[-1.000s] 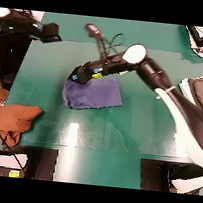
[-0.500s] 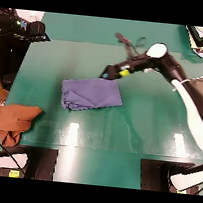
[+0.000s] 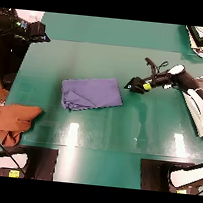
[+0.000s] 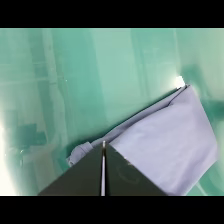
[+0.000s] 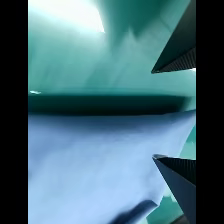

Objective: Fold the shirts.

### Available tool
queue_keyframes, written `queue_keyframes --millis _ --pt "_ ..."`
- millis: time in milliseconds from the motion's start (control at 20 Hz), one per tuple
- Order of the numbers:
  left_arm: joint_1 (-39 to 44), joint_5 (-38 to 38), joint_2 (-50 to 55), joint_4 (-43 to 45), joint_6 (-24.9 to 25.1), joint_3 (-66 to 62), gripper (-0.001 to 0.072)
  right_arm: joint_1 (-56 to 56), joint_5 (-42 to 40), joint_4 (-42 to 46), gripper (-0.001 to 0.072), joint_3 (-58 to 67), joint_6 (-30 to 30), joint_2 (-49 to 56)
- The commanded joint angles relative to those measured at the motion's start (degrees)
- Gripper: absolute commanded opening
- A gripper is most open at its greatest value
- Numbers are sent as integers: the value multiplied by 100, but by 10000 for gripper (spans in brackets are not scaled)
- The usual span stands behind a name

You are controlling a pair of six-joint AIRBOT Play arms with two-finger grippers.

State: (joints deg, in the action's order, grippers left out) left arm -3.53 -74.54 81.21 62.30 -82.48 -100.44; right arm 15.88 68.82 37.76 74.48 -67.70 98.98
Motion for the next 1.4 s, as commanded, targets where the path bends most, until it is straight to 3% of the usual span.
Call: queue_keyframes --millis 0,150,200,350,400,450,550,750,1000,1350 --pt "-2 59 -2 2 2 2 26 232 -35 -214 591 59 7 378" --pt "-2 48 -2 0 0 2 26 730 -11 -221 587 654 4 793" --pt "-2 39 -2 -7 -2 2 26 890 -9 -223 545 841 4 903" --pt "-2 33 -2 -245 -2 2 26 1327 -13 -203 301 1281 11 1126" --pt "0 35 -2 -345 -2 2 26 1408 -20 -195 251 1377 22 1161" --pt "35 42 -2 -385 -2 2 26 1464 -28 -157 101 1447 33 1165" --pt "225 42 -2 -374 -2 2 25 1473 33 -160 15 1606 33 1163" --pt "981 275 -2 -374 0 2 25 929 -31 63 14 1853 -52 708" --pt "1843 761 -2 -374 0 2 25 -844 -125 1547 14 2258 -306 -400" --pt "2450 1270 -2 -374 -2 2 26 -3436 -267 1613 14 2730 -306 -990"
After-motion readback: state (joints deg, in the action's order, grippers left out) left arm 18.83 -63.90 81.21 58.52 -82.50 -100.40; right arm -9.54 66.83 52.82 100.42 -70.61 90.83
